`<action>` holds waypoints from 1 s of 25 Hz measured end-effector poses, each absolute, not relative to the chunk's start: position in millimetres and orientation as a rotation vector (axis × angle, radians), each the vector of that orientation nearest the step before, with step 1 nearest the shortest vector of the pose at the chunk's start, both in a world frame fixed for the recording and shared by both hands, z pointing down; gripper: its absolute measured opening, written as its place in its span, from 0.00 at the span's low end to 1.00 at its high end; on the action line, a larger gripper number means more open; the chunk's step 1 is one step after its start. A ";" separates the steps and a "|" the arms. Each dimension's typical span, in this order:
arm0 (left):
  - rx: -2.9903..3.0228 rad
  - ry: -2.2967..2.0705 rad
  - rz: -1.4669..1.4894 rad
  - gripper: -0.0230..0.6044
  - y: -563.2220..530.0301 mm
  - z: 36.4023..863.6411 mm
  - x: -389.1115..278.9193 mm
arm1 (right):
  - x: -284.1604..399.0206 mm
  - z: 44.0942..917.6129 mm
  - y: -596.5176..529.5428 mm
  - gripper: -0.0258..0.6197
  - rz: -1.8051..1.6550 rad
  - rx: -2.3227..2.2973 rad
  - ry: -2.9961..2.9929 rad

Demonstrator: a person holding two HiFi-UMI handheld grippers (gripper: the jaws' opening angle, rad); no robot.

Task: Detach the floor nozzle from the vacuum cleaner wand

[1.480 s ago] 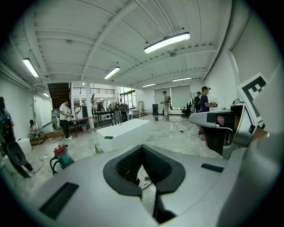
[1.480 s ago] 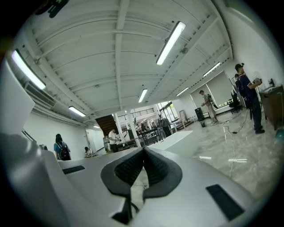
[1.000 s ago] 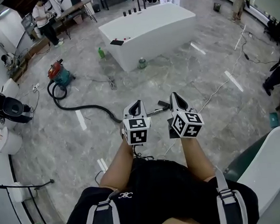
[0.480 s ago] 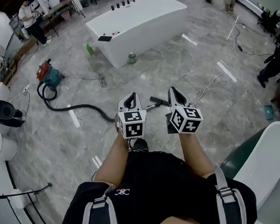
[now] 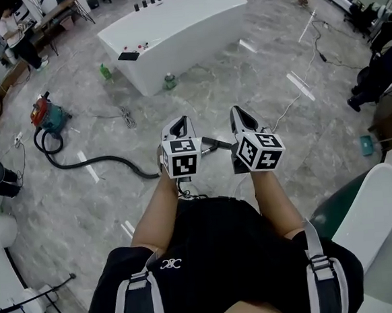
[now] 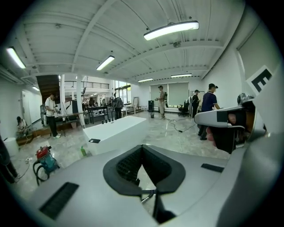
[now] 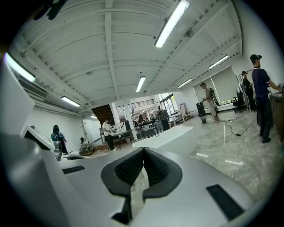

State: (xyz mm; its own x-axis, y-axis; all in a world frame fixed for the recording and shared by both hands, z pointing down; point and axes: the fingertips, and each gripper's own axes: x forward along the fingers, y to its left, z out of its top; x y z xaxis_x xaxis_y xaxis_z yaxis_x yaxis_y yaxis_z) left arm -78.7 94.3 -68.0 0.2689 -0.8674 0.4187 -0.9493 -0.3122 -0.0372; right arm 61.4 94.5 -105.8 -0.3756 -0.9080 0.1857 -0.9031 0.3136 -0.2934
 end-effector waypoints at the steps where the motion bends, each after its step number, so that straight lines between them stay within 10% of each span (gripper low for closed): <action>1: 2.320 -1.681 0.534 0.05 81.9 -68.5 -83.8 | 56.6 -106.0 85.1 0.06 -0.546 -1.761 2.535; 15: 2.308 -1.512 0.446 0.05 -27.8 -31.1 -150.6 | 9.1 -68.7 -15.0 0.06 -0.666 -1.864 2.509; 25: 2.159 -1.193 0.851 0.05 -38.0 147.5 -111.6 | 58.5 62.0 -53.4 0.06 -1.055 -1.927 2.469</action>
